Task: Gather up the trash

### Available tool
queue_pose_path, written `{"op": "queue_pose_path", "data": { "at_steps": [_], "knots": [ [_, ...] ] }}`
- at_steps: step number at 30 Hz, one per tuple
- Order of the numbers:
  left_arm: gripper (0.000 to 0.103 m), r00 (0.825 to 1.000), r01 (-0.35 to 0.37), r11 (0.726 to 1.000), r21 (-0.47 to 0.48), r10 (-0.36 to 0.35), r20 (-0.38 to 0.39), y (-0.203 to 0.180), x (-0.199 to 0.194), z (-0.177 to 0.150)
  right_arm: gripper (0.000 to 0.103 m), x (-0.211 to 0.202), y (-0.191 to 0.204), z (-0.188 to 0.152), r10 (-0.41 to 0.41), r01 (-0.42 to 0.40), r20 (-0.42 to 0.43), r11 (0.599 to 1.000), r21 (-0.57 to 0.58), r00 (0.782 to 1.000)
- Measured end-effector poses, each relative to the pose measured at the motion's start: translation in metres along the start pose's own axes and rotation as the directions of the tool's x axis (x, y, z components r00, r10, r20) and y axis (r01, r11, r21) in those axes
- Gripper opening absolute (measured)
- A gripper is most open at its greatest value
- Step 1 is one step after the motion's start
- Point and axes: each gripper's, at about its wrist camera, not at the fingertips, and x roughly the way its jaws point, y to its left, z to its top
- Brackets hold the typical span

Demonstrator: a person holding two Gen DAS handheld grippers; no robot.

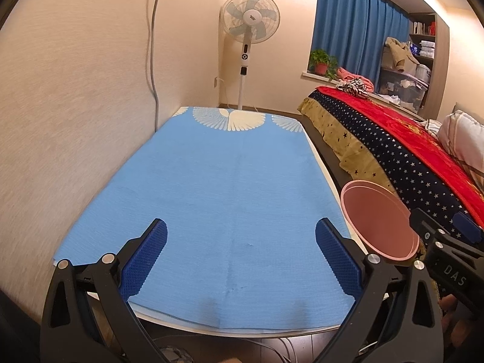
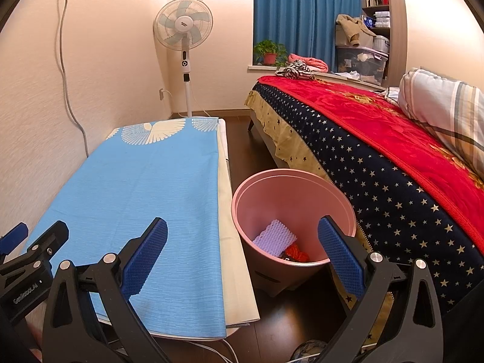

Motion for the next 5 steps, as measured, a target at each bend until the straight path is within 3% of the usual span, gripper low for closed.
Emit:
{"op": "queue_pose_path", "data": {
  "at_steps": [5],
  "knots": [
    [0.095, 1.000, -0.003, 1.000, 0.007, 0.003, -0.003, -0.0030, 0.0012, 0.0003, 0.098, 0.0005, -0.0007, 0.0004, 0.000, 0.000, -0.002, 1.000, 0.001, 1.000]
  ]
}}
